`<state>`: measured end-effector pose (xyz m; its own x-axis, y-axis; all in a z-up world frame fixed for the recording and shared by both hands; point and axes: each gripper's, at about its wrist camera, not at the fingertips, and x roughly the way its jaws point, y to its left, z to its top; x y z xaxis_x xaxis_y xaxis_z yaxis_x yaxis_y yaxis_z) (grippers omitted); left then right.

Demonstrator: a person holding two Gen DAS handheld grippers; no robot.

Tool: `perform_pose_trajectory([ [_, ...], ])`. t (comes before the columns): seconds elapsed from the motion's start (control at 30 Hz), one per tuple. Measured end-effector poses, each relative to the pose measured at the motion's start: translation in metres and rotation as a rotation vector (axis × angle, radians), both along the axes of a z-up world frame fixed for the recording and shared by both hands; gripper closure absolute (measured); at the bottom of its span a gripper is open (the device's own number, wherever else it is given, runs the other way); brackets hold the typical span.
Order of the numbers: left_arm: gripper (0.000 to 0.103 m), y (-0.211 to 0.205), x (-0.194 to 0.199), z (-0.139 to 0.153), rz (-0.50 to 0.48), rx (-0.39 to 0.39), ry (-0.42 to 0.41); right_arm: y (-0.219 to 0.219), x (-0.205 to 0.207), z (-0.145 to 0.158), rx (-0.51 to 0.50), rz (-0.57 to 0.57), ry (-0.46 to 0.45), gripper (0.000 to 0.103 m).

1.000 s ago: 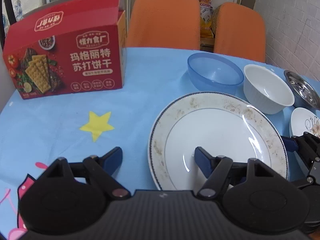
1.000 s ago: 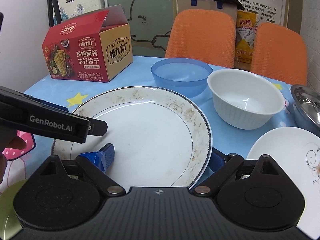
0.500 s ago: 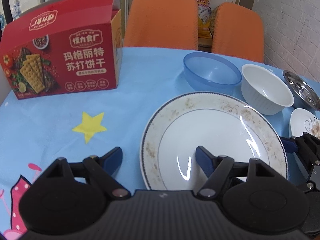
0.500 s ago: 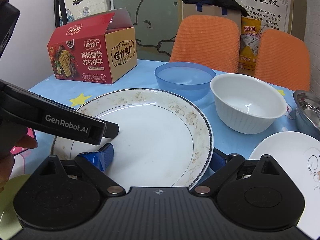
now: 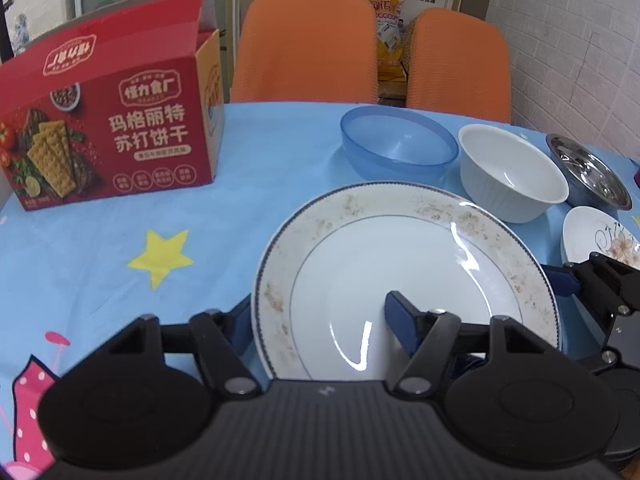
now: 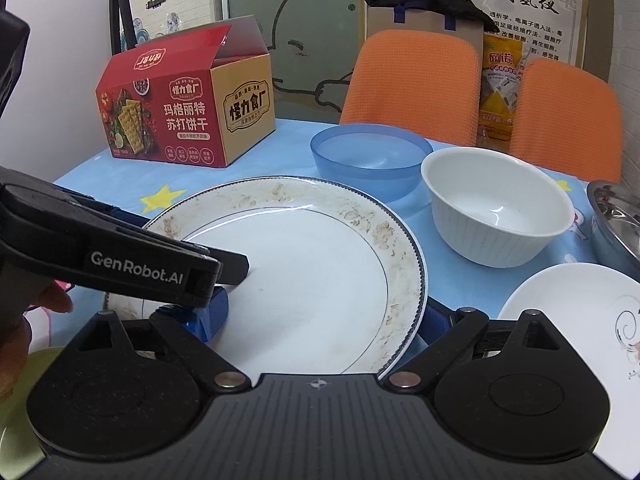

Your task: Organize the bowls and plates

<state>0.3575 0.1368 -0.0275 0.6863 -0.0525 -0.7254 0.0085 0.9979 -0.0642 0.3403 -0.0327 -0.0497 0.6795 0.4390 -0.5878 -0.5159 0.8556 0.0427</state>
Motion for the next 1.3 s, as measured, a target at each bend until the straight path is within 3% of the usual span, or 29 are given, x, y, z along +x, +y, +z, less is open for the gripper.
perform_pose_trajectory([
  [0.23,0.05,-0.003,-0.001,0.013,0.019,0.008,-0.018,-0.004,0.002,0.008,0.027,-0.038,0.038,0.027],
  [0.53,0.051,0.009,-0.014,0.048,0.029,-0.043,-0.084,-0.001,-0.018,0.046,0.064,-0.051,-0.052,0.027],
  [0.77,0.051,0.007,-0.056,0.061,0.013,-0.055,-0.105,-0.006,-0.051,0.06,0.091,-0.071,-0.068,0.026],
  [1.1,0.051,0.001,-0.143,0.038,0.007,-0.066,-0.06,-0.009,-0.135,0.045,0.09,-0.097,-0.025,0.026],
  [1.3,0.051,0.0,-0.172,0.022,0.011,-0.05,-0.032,-0.008,-0.167,0.027,0.091,-0.103,0.012,0.025],
])
